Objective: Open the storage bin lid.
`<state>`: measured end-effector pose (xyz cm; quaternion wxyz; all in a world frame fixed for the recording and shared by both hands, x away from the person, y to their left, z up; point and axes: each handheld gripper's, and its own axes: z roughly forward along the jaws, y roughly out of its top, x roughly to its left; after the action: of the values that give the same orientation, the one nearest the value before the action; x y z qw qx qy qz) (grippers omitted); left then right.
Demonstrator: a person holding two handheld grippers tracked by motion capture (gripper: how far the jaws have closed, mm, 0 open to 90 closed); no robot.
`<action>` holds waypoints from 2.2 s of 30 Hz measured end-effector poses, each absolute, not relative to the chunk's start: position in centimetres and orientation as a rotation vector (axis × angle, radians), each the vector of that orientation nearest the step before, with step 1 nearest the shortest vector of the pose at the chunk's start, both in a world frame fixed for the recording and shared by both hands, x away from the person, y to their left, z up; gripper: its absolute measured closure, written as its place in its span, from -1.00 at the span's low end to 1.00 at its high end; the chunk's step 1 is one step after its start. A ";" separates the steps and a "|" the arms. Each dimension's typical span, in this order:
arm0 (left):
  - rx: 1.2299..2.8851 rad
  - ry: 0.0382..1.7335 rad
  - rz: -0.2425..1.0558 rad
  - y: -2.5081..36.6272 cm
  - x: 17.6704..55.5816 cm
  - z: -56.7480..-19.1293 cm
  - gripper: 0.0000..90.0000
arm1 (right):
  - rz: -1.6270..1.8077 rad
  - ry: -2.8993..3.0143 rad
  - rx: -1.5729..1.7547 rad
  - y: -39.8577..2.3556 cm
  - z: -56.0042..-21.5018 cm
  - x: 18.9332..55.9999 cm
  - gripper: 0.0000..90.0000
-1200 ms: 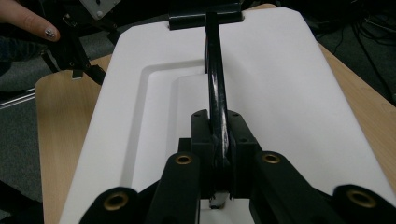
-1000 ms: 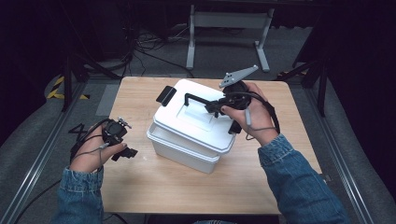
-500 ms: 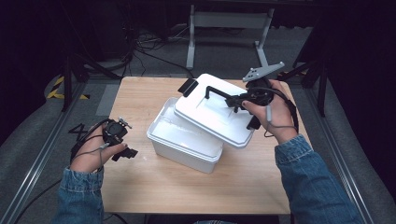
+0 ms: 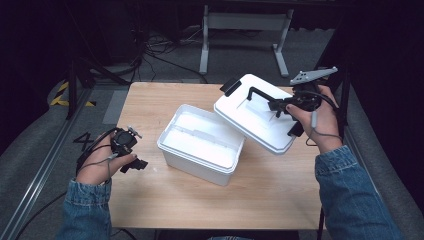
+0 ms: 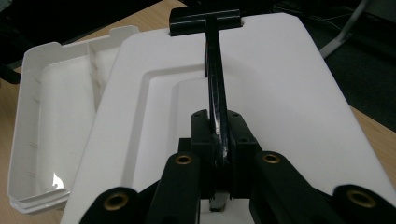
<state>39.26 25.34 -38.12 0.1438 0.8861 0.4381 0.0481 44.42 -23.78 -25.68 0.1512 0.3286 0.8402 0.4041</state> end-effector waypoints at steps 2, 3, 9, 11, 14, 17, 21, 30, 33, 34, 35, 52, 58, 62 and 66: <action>2.552 1.265 0.134 25.3 39.2 -38.1 -0.48 | 1.153 2.402 0.961 -24.4 -25.8 44.5 0.88; 2.555 1.264 0.140 25.3 39.3 -38.1 -0.48 | 1.147 2.397 0.969 -24.7 -25.8 44.6 0.88; 2.559 1.261 0.149 25.4 39.3 -38.2 -0.48 | 1.117 2.367 1.026 -26.5 -26.4 45.1 0.88; 2.555 1.264 0.144 25.4 39.3 -38.2 -0.48 | 1.107 2.359 1.046 -27.0 -26.7 45.3 0.88; 2.558 1.261 0.145 25.4 39.3 -38.2 -0.48 | 1.093 2.350 1.075 -27.7 -27.2 45.6 0.88; 2.558 1.263 0.143 25.4 39.3 -38.2 -0.48 | 1.079 2.343 1.103 -28.3 -27.8 45.9 0.88; 2.554 1.265 0.140 25.4 39.3 -38.2 -0.48 | 1.059 2.341 1.143 -28.9 -28.9 46.5 0.88; 2.562 1.258 0.141 25.5 39.4 -38.4 -0.48 | 0.992 2.367 1.236 -29.9 -32.4 47.6 0.88; 2.562 1.264 0.135 25.5 39.4 -38.4 -0.49 | 0.980 2.373 1.252 -30.1 -33.3 47.8 0.88; 2.564 1.262 0.138 25.5 39.4 -38.4 -0.49 | 0.972 2.375 1.263 -30.1 -33.7 47.9 0.88; 2.550 1.279 0.111 25.5 39.4 -38.5 -0.49 | 0.969 2.377 1.262 -30.1 -33.9 48.0 0.88; 2.549 1.282 0.111 25.5 39.5 -38.7 -0.48 | 0.927 2.394 1.335 -31.0 -37.9 48.5 0.88; 2.563 1.269 0.125 25.5 39.5 -38.6 -0.49 | 0.929 2.394 1.348 -31.3 -38.6 48.6 0.88; 2.551 1.281 0.107 25.4 39.5 -38.7 -0.49 | 0.930 2.394 1.363 -31.5 -39.2 48.5 0.88; 2.551 1.280 0.108 25.4 39.5 -38.7 -0.49 | 0.939 2.391 1.374 -31.7 -39.7 48.5 0.88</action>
<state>39.45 25.43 -38.68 0.1421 0.8840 0.4437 0.0375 48.54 -31.65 -39.72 0.1138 0.4686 0.8154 0.3203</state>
